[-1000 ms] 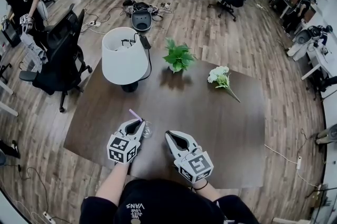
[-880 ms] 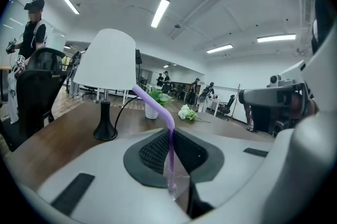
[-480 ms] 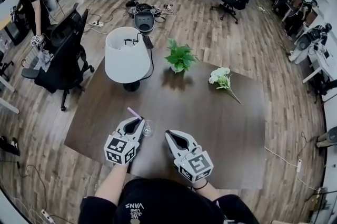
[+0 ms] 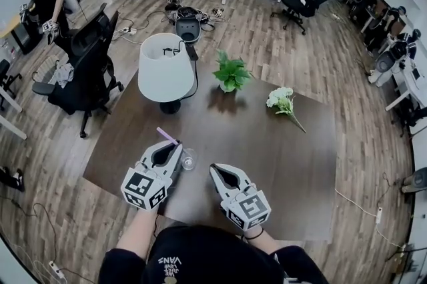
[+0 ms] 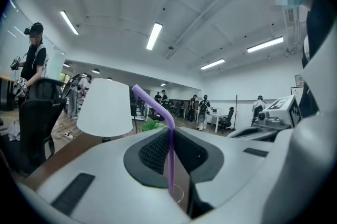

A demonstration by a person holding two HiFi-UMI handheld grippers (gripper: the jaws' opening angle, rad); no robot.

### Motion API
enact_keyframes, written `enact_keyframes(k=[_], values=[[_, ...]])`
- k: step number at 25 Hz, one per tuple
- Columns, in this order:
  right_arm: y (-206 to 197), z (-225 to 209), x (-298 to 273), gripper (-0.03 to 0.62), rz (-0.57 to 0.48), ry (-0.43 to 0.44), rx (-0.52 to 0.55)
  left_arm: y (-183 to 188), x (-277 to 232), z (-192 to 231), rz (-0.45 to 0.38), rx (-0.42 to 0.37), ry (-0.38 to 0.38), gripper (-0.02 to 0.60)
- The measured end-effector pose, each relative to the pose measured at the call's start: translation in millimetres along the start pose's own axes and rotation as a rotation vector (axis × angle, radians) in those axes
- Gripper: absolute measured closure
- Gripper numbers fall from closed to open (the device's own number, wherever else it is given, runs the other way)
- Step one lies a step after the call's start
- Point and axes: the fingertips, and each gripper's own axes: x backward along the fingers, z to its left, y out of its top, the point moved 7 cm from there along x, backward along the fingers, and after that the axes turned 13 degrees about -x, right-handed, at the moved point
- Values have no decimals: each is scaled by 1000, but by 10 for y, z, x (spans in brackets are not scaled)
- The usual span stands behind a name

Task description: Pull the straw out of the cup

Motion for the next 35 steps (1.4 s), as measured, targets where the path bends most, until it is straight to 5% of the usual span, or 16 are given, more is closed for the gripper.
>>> enact_keyframes(k=[16, 35], values=[[-57, 210, 242, 577, -11, 38, 15, 233, 539, -290, -87, -13, 69, 548], [-110, 310, 467, 577, -7, 61, 17, 20, 925, -665, -49, 25, 112, 548]])
